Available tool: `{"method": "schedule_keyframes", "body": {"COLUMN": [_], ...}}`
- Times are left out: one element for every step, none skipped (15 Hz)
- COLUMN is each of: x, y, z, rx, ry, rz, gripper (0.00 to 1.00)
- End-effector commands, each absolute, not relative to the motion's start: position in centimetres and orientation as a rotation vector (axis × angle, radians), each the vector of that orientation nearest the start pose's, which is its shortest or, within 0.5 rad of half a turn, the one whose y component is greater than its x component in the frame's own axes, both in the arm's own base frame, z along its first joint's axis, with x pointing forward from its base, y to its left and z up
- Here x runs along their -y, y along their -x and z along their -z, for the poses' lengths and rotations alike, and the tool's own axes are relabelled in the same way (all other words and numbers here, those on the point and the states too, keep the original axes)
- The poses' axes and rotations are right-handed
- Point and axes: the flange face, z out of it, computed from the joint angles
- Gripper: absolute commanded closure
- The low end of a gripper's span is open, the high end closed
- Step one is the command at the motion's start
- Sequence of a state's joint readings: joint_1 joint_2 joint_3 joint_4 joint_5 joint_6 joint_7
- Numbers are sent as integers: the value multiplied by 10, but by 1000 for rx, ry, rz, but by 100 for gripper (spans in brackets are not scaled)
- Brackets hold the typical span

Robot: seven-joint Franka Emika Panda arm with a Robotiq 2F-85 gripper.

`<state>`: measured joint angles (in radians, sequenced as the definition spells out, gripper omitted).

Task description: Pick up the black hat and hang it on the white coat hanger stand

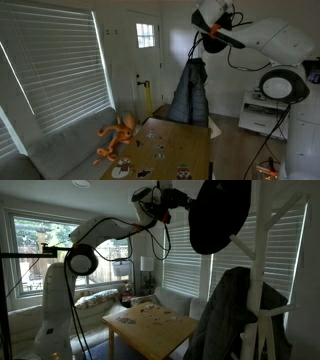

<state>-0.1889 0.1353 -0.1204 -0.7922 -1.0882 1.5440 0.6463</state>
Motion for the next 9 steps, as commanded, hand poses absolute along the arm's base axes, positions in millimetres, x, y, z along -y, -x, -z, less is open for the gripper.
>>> {"method": "schedule_keyframes", "body": {"x": [237,238,241,244,248,252,256,260,264], "y": [-427,-430,-433,-435,-436,-436,-436,-435,-433], "z": [-941,-937,-933,-931,-929,-928,-926,-926,-924], "rx": [1330,1330,1326,1323,1315,1300,1291,1285,1285], "ry": [-1711,-1759,-1800,-1827,-1860,-1881,-1891,-1895,-1895], "rz": [-834,-835,-840,-842,-842,-838,-830,-818,-803], "gripper": [98,98,98,98,98,98,98,98,98]}}
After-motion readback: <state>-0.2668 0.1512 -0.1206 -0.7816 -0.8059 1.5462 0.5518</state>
